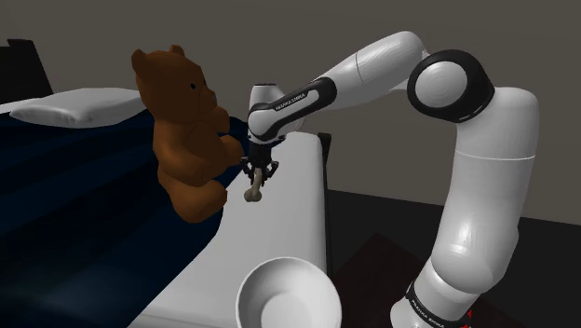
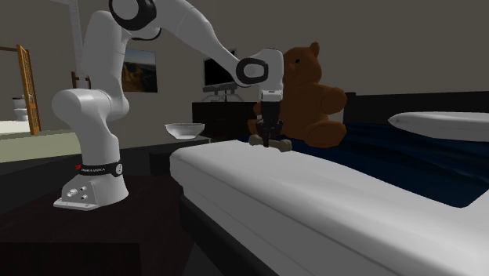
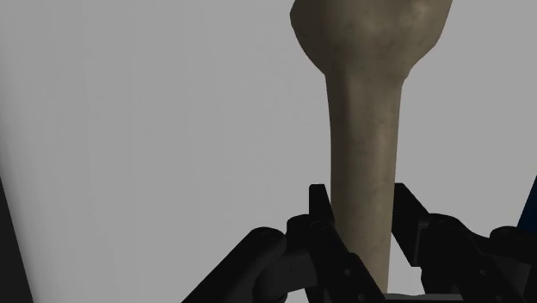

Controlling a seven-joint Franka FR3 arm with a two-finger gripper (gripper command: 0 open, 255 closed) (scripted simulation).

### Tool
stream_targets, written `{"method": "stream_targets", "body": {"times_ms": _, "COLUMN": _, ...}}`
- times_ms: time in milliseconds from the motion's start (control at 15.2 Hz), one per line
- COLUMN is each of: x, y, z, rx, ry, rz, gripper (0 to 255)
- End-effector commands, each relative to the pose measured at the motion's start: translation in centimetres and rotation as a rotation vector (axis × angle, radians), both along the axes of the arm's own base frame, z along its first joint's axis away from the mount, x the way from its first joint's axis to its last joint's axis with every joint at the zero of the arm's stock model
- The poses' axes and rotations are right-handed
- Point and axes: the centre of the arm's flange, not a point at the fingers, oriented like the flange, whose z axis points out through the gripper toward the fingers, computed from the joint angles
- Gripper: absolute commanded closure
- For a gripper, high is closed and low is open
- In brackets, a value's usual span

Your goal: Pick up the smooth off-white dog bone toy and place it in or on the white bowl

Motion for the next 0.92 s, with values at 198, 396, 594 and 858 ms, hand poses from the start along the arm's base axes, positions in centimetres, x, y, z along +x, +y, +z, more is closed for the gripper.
{"method": "stream_targets", "body": {"times_ms": 198, "x": 0.0, "y": 0.0, "z": 2.4, "rx": 0.000, "ry": 0.000, "rz": 0.000, "gripper": 255}}
{"method": "stream_targets", "body": {"times_ms": 396, "x": 0.0, "y": 0.0, "z": 4.0, "rx": 0.000, "ry": 0.000, "rz": 0.000, "gripper": 255}}
{"method": "stream_targets", "body": {"times_ms": 594, "x": 0.0, "y": 0.0, "z": 5.6, "rx": 0.000, "ry": 0.000, "rz": 0.000, "gripper": 255}}
{"method": "stream_targets", "body": {"times_ms": 858, "x": 0.0, "y": 0.0, "z": 7.7, "rx": 0.000, "ry": 0.000, "rz": 0.000, "gripper": 255}}
